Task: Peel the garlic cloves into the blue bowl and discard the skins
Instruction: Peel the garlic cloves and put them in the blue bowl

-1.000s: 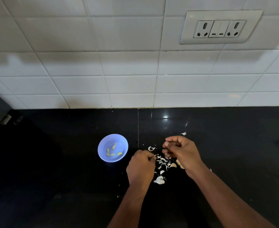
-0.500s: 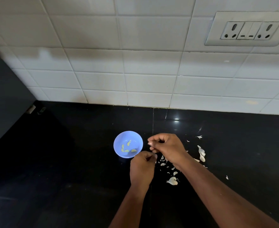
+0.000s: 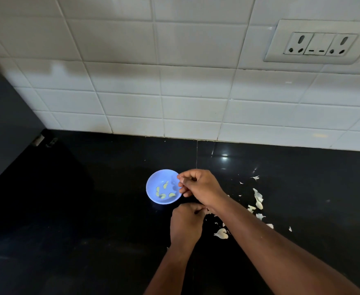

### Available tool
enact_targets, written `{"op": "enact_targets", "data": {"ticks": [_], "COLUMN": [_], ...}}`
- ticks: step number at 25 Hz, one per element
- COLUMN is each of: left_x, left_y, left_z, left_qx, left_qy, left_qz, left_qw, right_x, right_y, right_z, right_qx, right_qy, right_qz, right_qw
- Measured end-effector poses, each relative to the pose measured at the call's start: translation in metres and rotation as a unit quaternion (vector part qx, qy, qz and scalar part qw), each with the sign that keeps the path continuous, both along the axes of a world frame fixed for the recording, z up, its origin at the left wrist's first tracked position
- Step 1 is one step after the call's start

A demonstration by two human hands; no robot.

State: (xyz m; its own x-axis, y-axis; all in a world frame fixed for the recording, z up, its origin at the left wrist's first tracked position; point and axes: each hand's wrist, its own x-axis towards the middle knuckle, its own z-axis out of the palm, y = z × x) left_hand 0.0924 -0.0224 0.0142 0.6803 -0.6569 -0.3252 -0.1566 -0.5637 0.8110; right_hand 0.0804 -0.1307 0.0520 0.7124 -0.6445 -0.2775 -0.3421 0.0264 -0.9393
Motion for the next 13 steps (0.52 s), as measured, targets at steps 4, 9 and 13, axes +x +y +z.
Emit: {"op": "enact_targets", "data": {"ticks": [4,9,13], "left_x": [-0.009,-0.021,-0.038], "left_y": [-0.011,-0.029,-0.044], "left_z": [0.005,0.002,-0.002], "left_qx": [0.096,0.076,0.085], "left_qy": [-0.079,-0.198,-0.239], "left_qz": [-0.043,-0.097,-0.174], "left_qw": [0.991,0.973,0.951], "right_x": [-0.047,-0.12,-0.148], "right_y": [-0.034,-0.088,-0.095], "right_z": [0.005,0.01,0.019], "right_qx": [-0.114,-0.25,-0.244], "right_qy": [0.077,0.284,0.369], "right_qz": [-0.036,0.063,0.151], "right_qw": [0.99,0.924,0.884]}}
